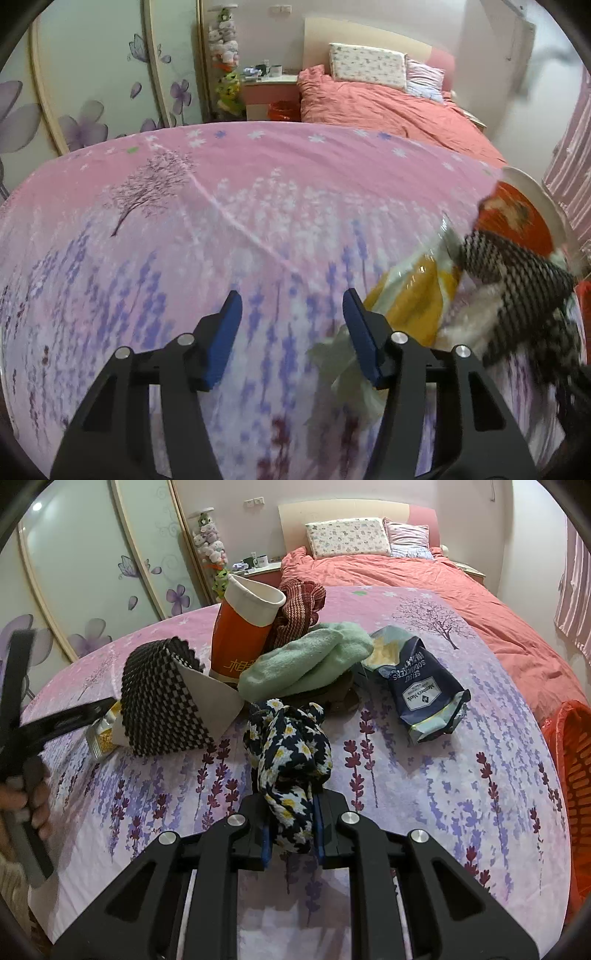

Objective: Collect trash
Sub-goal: 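Grasp the yellow-white snack wrapper with the left gripper while the right grasps the floral cloth, then regrip and lift the snack wrapper with the left gripper, then carry wrapper and floral cloth over the orange basket and open both grippers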

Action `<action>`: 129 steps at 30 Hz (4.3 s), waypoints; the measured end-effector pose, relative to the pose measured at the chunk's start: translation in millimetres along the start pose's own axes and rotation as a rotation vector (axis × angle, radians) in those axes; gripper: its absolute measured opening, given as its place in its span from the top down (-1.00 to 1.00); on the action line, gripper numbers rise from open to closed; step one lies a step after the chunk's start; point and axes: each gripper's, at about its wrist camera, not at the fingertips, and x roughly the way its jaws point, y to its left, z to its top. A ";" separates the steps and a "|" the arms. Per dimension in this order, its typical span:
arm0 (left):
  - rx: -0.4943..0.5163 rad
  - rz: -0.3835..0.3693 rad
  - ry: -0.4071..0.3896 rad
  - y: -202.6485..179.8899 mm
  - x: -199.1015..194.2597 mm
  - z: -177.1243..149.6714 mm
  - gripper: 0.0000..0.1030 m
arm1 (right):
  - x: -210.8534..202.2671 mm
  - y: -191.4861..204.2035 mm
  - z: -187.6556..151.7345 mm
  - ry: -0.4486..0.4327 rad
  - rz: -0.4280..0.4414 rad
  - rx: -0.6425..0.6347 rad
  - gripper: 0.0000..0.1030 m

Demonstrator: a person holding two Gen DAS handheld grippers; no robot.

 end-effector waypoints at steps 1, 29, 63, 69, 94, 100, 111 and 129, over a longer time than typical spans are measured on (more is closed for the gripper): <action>-0.006 -0.005 -0.012 2.2 -4.9 -2.4 -0.15 | 0.3 0.3 -0.1 0.000 -0.002 -0.002 0.69; 0.132 -0.252 -0.009 -73.6 -5.3 -7.7 -0.08 | 0.5 -4.3 -1.5 0.001 0.015 0.010 0.69; 0.094 -0.066 -0.006 -38.6 -32.5 -61.2 0.08 | -14.9 -7.1 -18.6 0.004 -0.016 -0.021 0.69; 0.122 -0.015 -0.001 -46.6 -31.0 -61.9 0.05 | -12.5 3.0 -19.0 0.005 -0.068 -0.062 0.68; 0.098 -0.003 0.003 -43.3 -32.6 -61.5 -0.15 | -14.8 -2.8 -20.0 0.004 -0.045 -0.043 0.68; 0.112 -0.057 -0.001 -32.9 -26.9 -50.0 -0.03 | -12.4 3.8 -17.3 0.002 -0.051 -0.053 0.60; 0.064 -0.134 -0.073 -35.1 -59.7 -56.3 0.80 | -49.6 -19.1 -28.7 -0.072 -0.006 -0.009 0.79; 0.195 -0.336 -0.208 -172.0 -170.3 -50.5 0.80 | -168.3 -126.6 -21.9 -0.315 -0.134 0.130 0.79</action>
